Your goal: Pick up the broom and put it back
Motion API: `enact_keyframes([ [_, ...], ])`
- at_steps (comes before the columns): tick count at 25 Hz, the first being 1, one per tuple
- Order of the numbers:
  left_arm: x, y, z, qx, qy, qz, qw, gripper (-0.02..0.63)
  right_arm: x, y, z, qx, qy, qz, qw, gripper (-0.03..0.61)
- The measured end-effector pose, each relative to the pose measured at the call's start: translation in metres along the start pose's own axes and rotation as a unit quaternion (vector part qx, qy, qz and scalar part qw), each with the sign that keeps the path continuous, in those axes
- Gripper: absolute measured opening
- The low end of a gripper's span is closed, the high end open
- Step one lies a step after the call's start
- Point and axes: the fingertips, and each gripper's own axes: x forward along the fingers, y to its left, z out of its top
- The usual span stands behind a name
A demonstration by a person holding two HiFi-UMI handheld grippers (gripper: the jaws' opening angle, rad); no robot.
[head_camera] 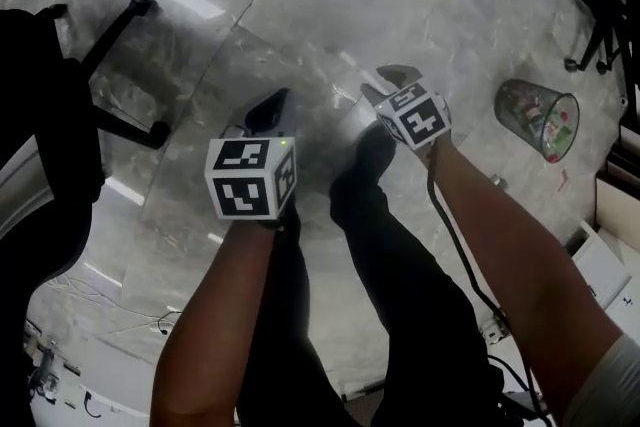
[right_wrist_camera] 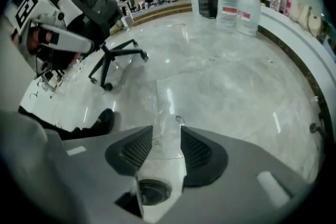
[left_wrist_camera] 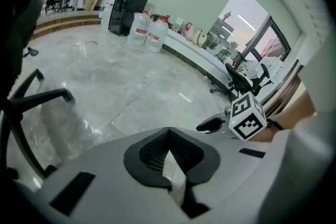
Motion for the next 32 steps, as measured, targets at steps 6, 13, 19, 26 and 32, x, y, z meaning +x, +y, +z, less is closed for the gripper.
enact_keyframes([
  [6,0.06,0.042,-0.065,0.001,0.038,-0.028,0.9989,0.005,0.127,-0.027,-0.066,-0.054,0.08,0.005,0.995,0.155],
  [13,0.104,0.078,-0.129,-0.007,0.065,-0.036,0.9972,0.005,0.216,-0.055,-0.107,-0.088,0.13,-0.006,0.988,0.181],
  [19,0.119,0.096,-0.13,-0.019,0.059,-0.027,0.9978,0.005,0.227,-0.065,-0.111,-0.086,0.134,-0.033,0.987,0.094],
  [26,0.09,0.08,-0.089,-0.026,0.041,-0.027,0.9984,0.005,0.183,-0.04,-0.062,-0.089,0.1,-0.017,0.991,0.087],
  [32,0.0,0.043,-0.005,-0.036,-0.002,-0.022,0.9991,0.005,0.055,0.009,0.052,-0.117,0.015,0.002,0.993,0.086],
])
